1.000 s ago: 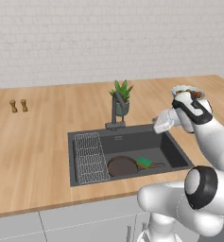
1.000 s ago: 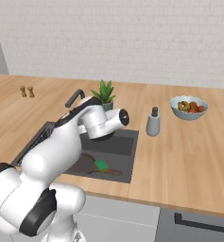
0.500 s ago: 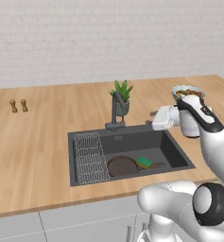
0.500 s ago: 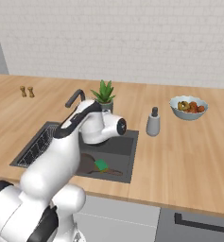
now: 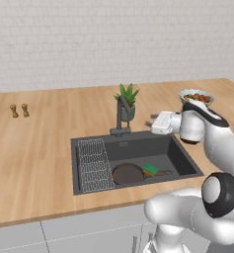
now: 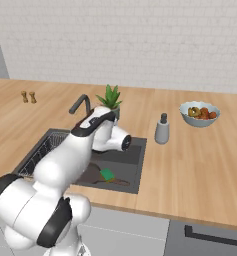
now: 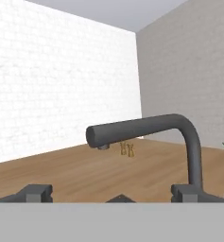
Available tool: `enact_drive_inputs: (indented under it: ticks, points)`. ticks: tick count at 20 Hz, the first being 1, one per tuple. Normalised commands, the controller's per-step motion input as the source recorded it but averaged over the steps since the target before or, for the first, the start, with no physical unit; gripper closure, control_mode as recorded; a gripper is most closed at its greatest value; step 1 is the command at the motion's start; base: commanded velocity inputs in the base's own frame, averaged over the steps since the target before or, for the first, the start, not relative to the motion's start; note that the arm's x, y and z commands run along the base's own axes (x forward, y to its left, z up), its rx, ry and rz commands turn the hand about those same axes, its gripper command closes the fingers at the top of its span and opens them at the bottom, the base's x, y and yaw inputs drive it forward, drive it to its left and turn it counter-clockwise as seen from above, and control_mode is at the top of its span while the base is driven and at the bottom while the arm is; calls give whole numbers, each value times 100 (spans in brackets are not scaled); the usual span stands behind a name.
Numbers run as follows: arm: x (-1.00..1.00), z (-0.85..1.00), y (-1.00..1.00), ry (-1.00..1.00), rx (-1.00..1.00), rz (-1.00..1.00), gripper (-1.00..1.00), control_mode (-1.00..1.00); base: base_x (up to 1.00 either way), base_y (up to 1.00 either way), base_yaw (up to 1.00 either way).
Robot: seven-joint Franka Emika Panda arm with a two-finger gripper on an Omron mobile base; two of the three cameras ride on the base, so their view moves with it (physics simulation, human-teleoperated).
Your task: Pick the pan and sponge and place them into the sink. Then turn on the water.
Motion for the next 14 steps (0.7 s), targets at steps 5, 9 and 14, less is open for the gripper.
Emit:
enact_drive_inputs:
  ticks: [5,9,14]
  points:
    - [42,-14,0,0,9,1,-100,-100,0,0,0]
    - [33,-12,3,0,3,0,-100,-100,0,0,0]
    - [32,-18,12,0,0,0,-100,-100,0,0,0]
